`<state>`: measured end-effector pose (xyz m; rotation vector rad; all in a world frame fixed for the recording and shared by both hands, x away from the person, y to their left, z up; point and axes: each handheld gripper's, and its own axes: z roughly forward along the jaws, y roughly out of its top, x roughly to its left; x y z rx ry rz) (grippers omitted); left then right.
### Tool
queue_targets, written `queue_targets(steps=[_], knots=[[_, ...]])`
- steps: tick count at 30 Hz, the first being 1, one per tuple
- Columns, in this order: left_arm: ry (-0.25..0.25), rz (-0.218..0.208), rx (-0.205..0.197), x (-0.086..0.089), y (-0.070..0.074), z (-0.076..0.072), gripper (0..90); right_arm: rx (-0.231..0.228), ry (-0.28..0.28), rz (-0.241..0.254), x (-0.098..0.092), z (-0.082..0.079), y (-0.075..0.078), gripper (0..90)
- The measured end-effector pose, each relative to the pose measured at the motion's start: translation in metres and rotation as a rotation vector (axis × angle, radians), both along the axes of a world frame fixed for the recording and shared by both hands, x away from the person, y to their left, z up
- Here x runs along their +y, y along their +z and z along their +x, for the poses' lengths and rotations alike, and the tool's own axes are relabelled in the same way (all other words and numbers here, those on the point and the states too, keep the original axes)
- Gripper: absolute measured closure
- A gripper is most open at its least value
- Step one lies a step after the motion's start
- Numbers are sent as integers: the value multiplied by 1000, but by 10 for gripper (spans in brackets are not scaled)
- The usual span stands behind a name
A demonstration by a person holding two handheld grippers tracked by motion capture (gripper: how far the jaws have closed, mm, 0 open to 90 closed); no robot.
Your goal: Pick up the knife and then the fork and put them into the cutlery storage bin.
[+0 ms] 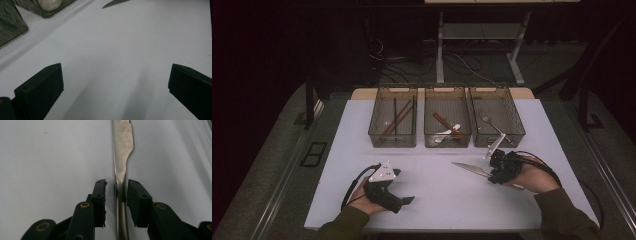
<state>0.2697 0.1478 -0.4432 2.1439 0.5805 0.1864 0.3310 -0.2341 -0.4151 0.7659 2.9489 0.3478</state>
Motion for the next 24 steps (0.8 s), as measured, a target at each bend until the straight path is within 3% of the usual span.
queue_targets(steps=[3, 12, 19, 24], knots=[[0, 1, 0, 0, 0, 0, 0, 16, -6, -35, 2, 3, -3, 757], [-4, 4, -2, 0, -1, 0, 0, 55, 20, -98, 8, 11, -5, 768], [-2, 2, -2, 0, 0, 0, 0, 52, 30, -106, 9, 11, -4, 803], [-1, -1, -1, 0, 0, 0, 0, 66, 8, -65, 6, 9, -4, 804]])
